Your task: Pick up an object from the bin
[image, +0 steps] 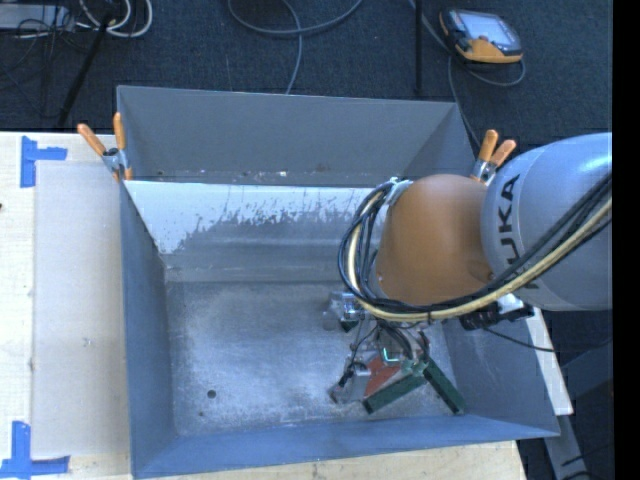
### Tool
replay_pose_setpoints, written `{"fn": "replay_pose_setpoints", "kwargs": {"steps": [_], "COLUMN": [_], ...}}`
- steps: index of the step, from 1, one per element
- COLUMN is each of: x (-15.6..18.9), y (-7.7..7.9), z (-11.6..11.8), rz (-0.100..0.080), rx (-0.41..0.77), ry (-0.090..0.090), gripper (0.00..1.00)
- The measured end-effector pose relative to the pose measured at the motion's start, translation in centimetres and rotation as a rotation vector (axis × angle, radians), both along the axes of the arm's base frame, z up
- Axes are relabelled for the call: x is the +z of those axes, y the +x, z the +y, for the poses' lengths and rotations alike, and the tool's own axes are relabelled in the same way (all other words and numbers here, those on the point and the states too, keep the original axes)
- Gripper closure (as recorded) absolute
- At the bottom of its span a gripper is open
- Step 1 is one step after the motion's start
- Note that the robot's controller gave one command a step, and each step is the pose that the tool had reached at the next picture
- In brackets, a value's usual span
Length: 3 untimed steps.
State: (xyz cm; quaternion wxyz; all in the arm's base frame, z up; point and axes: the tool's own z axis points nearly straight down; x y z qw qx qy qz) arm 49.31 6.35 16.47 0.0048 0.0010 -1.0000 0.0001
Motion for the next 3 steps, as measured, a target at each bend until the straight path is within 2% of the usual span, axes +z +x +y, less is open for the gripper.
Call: {"fn": "replay_pose_setpoints", "kwargs": {"steps": [1,2,3], "x": [-9.8,-6.4,-5.0], "y": [1.3,2.4,0.9], "z": [-8.2,-10.8,-10.8], "rz": [-0.002,-0.013,-0.008], "rx": [0.185,0.132,0.008], "ry": [0.001,0.000,0.001], "gripper": [0.00,0.00,0.00]}}
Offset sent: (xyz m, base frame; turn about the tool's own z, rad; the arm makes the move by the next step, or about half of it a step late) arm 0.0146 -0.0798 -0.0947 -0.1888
